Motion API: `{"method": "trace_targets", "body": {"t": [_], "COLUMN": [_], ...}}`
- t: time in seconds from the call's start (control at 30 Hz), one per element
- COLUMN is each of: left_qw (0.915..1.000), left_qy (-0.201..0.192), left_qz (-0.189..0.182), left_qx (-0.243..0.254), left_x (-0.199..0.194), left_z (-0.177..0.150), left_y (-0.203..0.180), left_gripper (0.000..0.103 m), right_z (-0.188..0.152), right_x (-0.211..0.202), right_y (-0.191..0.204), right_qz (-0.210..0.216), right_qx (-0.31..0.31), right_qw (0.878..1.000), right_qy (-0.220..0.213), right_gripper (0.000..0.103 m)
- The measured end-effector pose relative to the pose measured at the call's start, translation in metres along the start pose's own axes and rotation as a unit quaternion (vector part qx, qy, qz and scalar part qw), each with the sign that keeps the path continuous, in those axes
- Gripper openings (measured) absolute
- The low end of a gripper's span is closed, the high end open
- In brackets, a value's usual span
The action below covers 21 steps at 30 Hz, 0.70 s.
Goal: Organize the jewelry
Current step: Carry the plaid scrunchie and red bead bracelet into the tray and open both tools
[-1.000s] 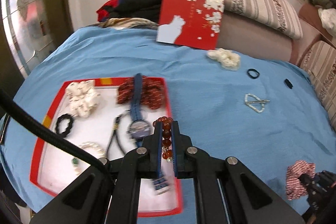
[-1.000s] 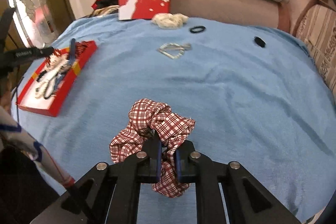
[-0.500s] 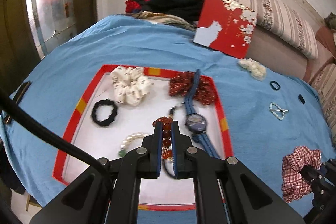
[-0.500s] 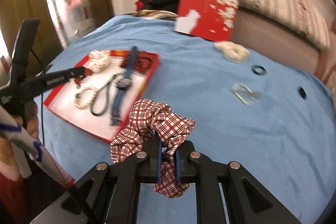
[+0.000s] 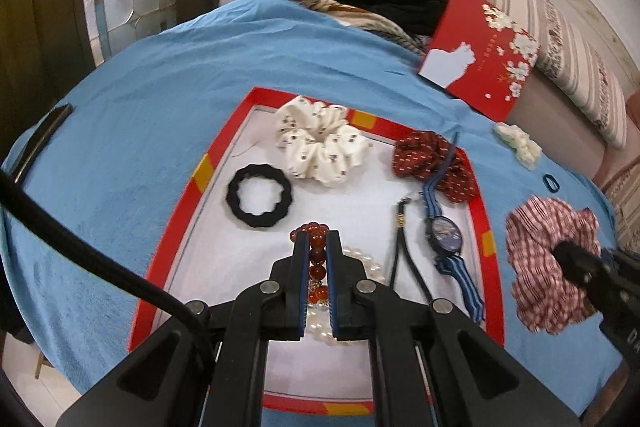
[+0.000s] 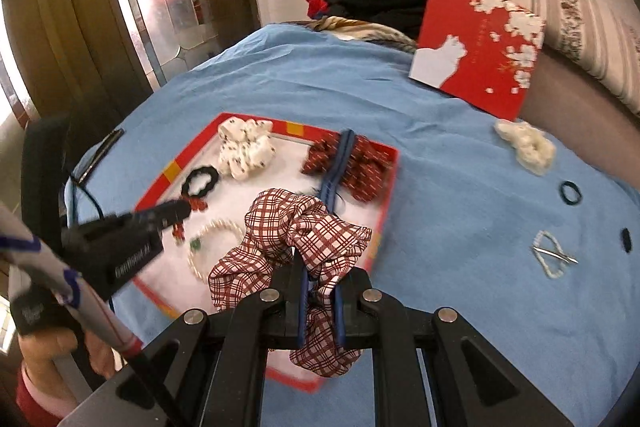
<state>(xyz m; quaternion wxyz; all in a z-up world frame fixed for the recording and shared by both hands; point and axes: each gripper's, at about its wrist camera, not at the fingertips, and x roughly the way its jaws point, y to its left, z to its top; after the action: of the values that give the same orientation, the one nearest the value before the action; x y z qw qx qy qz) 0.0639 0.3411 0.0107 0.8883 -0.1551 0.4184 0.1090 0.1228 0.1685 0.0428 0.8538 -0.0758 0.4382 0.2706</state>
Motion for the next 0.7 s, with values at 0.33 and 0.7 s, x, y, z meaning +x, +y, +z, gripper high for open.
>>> {"method": "trace_targets", "body": {"t": [0.33,0.7], "left_qw": [0.9972,0.9932], "left_qy": [0.037,0.055], "left_qz": [0.019,0.04], "left_qx": [-0.063,-0.094], "left_x": [0.025,0.036], "left_z": [0.006,0.01], "left_y": [0.036,0.053], "left_gripper": [0.007,0.007], "right_z": [0.037,0.045], "right_x": [0.071,0.12], "right_y": [0.016,0.047], "right_qz": [0.047,0.043], "right_qx": [0.034,0.014], "right_qw": [0.997,0.995], "right_qy": [0.057,0.092], "right_gripper": [0.011,0.011]}}
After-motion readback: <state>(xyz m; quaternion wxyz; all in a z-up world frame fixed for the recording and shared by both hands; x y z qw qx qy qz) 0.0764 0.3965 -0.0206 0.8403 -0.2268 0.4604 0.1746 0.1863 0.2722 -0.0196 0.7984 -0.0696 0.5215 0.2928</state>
